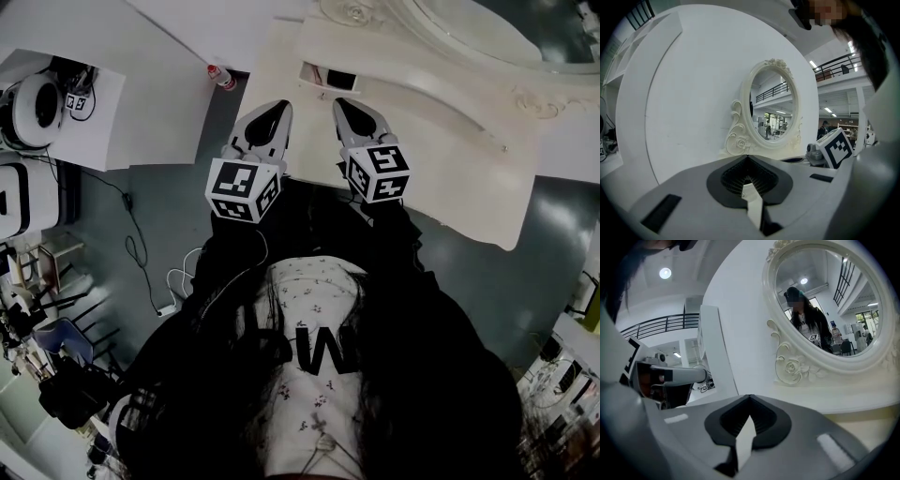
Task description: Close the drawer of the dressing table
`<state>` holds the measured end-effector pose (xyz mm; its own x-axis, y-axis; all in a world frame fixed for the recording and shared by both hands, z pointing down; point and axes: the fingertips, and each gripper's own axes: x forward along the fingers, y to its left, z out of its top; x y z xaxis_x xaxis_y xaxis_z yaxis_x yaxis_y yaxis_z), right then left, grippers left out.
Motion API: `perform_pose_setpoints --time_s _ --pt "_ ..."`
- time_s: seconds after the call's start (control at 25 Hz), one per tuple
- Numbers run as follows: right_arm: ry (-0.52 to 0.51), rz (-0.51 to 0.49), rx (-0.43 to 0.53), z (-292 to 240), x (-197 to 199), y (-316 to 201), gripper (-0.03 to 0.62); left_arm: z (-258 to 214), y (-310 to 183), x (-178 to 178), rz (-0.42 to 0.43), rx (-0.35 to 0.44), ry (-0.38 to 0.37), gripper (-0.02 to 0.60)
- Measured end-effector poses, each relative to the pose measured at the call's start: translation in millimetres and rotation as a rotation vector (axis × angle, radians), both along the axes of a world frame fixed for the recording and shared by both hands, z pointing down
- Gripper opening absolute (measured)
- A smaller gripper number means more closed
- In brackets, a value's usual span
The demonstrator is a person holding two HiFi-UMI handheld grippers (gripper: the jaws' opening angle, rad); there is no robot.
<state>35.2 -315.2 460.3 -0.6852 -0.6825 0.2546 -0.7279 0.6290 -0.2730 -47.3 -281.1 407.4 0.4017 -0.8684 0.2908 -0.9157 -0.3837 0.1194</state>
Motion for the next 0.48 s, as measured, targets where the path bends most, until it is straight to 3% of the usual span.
perform_pose_setpoints --time_s 0.48 --pt "0.092 0.081 -0.07 30 -21 -24 0.008 0 -41 -19 0.115 0.005 0.031 0.0"
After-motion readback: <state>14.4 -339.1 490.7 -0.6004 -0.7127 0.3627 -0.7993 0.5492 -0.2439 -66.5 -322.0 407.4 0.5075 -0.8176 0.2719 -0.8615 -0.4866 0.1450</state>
